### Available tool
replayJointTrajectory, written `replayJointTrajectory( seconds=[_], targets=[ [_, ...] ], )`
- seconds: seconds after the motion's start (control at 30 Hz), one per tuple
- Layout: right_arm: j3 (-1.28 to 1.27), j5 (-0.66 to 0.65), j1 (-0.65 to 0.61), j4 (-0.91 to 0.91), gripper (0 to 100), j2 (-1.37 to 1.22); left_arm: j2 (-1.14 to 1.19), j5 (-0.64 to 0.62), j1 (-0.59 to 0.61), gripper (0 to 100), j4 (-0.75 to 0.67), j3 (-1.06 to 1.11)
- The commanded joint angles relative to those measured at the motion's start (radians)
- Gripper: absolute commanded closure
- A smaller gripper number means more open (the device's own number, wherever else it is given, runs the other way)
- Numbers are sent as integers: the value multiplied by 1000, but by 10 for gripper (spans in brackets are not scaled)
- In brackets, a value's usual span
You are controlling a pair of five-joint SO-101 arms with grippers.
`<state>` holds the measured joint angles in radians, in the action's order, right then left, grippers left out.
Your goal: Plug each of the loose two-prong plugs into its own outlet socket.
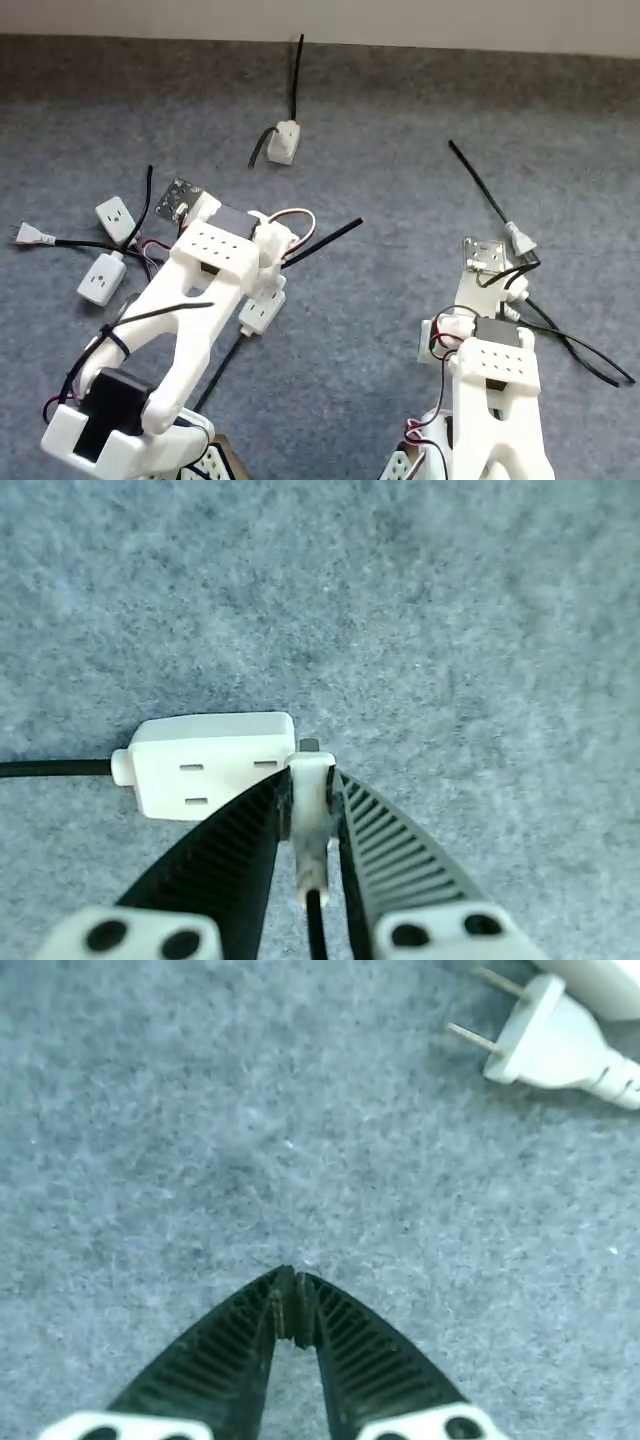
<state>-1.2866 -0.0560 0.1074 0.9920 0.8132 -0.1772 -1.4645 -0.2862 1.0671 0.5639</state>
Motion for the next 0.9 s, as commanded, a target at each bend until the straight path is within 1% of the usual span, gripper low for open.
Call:
replayJointTrajectory(
  seconds=[0.0,0.07,0.33,0.43,0.6,0.67,0.73,0.87],
  targets=[
    [4,3,8,-13,991,16,-15,-6,-44,992,40,-5],
    [4,2,8,-13,991,16,-16,-6,-45,991,61,-15],
    [4,2,8,-13,991,16,-16,-11,-41,993,71,-77],
    [4,2,8,-13,991,16,-16,-11,-44,993,123,-99],
    [4,0,7,-13,991,16,-16,-12,-39,993,273,-176],
    [4,0,7,-13,991,16,-16,-12,-39,992,310,-180],
    [4,0,7,-13,991,16,-7,-12,-38,991,315,-180],
    [4,0,7,-13,991,13,-5,-12,19,991,315,-179]
  ],
)
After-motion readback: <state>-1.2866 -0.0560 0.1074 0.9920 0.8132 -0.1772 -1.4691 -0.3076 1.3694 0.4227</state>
